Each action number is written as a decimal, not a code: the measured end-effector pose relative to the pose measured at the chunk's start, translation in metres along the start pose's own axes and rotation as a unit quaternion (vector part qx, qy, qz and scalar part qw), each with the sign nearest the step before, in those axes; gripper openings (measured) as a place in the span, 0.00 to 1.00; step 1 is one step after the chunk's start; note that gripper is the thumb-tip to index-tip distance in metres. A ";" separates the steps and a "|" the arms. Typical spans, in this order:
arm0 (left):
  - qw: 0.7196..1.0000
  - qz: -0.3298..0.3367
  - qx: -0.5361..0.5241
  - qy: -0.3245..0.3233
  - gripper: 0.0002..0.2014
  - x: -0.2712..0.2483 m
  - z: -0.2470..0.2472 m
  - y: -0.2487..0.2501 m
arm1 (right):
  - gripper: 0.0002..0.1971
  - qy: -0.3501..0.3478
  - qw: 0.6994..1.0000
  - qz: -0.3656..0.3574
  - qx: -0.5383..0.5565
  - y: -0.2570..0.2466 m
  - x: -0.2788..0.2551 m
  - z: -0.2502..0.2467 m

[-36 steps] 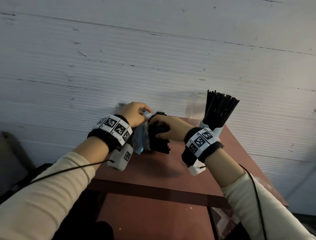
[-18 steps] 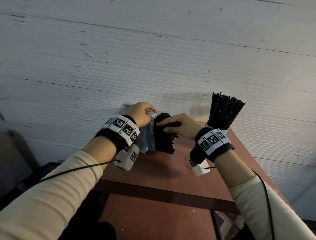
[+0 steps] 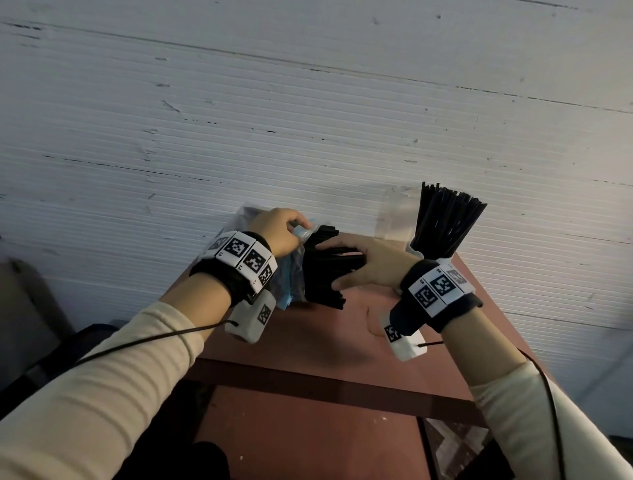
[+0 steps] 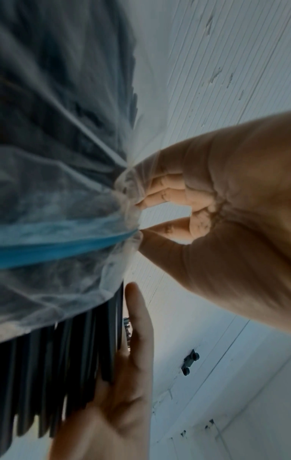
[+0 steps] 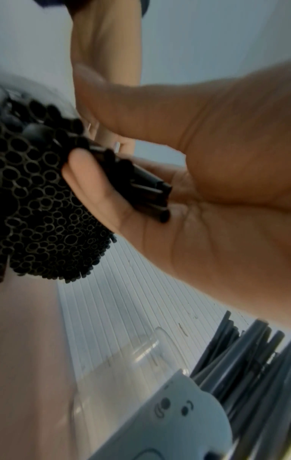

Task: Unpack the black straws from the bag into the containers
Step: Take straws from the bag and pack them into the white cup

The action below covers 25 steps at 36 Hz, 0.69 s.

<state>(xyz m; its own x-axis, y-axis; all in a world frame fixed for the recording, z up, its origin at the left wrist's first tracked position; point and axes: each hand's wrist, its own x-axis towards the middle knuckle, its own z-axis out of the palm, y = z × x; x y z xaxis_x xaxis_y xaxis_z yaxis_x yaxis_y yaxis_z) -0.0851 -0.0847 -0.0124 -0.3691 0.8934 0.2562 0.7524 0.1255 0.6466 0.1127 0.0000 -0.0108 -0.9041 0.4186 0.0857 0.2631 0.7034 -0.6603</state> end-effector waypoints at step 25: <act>0.985 0.164 0.024 0.059 0.14 -0.014 0.004 0.029 | 0.18 0.136 0.985 0.020 0.102 0.004 -0.039 -0.023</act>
<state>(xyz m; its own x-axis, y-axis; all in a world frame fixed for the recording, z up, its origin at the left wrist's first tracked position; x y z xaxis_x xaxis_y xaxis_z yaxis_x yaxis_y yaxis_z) -0.0557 -0.0919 0.0002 -0.1614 0.8336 0.5283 0.8650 -0.1382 0.4824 0.1570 -0.0001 0.0001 -0.7630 0.6024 0.2345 0.1993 0.5642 -0.8012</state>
